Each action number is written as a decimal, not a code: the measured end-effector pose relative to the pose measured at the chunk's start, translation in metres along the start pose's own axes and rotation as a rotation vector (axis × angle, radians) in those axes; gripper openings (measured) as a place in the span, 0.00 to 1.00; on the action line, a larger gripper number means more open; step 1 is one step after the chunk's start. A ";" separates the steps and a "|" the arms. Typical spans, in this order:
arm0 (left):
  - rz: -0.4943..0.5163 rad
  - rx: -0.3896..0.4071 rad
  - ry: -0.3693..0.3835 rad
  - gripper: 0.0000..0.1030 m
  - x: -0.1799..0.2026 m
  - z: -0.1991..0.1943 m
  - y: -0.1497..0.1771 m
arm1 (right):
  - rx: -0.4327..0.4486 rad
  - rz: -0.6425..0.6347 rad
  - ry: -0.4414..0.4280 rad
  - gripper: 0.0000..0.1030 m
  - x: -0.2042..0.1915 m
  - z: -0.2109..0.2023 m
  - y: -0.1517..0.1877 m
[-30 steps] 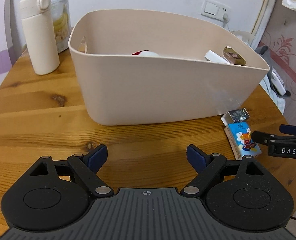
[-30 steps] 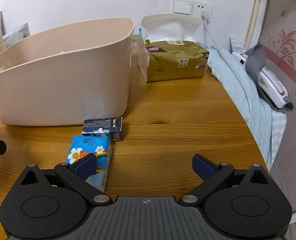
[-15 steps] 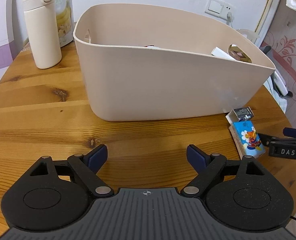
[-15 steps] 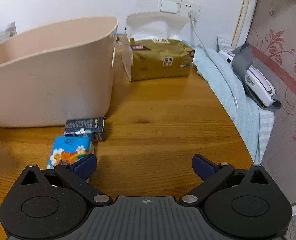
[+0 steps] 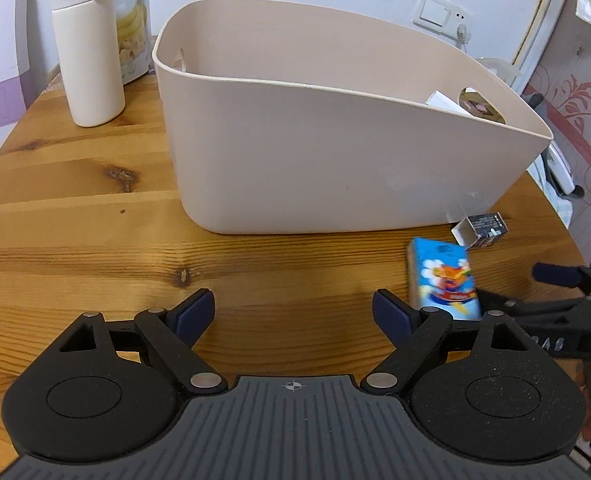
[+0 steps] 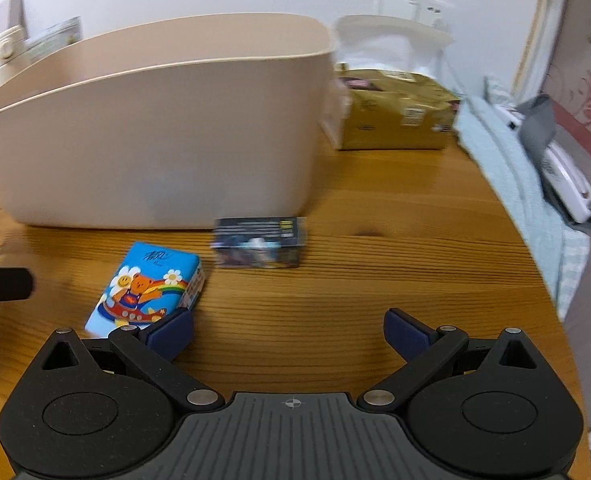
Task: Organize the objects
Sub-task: 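Move both tools back toward the blue cartoon box on the table, then lower the left tool over the blue bear pack while the right tool approaches the dark box, then close the left tool on the blue bear pack while the right tool grasps the dark box, then lift both items over the beige bin and open both tools to drop them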
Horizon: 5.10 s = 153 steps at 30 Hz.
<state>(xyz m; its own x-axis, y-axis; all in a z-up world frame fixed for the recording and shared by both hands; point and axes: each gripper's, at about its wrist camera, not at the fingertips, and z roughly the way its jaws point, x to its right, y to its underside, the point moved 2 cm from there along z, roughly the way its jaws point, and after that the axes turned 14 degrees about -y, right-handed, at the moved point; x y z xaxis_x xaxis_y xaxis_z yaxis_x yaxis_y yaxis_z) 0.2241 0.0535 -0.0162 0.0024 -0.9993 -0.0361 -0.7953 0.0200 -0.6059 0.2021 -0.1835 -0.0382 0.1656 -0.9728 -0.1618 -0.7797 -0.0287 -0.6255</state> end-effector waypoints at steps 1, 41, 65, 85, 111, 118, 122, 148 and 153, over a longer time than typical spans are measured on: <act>-0.002 -0.001 0.002 0.85 0.000 -0.001 0.000 | -0.005 -0.005 -0.017 1.00 -0.004 0.001 0.000; 0.191 0.085 -0.018 0.86 0.093 0.023 0.001 | 0.026 0.062 -0.064 1.00 0.044 -0.019 0.012; 0.127 0.153 -0.085 0.84 0.066 0.032 -0.004 | 0.047 0.037 -0.107 0.96 0.020 0.020 -0.021; 0.124 0.132 -0.031 0.45 0.050 0.007 0.010 | 0.076 -0.017 -0.121 0.45 0.005 0.009 -0.013; 0.130 0.306 -0.038 0.46 0.026 -0.075 0.000 | 0.219 -0.037 -0.111 0.45 -0.004 -0.083 -0.001; 0.150 0.381 -0.056 0.46 0.024 -0.095 -0.014 | 0.277 -0.037 -0.105 0.45 -0.006 -0.100 -0.010; 0.148 0.416 -0.057 0.46 0.022 -0.104 -0.024 | 0.308 -0.021 -0.110 0.45 -0.006 -0.105 -0.017; 0.097 0.450 -0.030 0.46 0.022 -0.084 -0.096 | 0.407 -0.066 -0.108 0.46 -0.019 -0.100 -0.081; 0.098 0.426 -0.032 0.46 0.021 -0.068 -0.108 | 0.399 -0.073 -0.114 0.46 -0.023 -0.090 -0.091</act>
<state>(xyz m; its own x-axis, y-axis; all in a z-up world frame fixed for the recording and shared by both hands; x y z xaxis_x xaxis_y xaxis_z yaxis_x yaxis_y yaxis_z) 0.2684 0.0283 0.1025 -0.0359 -0.9908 -0.1304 -0.4714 0.1319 -0.8720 0.2153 -0.1793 0.0909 0.2952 -0.9391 -0.1760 -0.4718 0.0169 -0.8815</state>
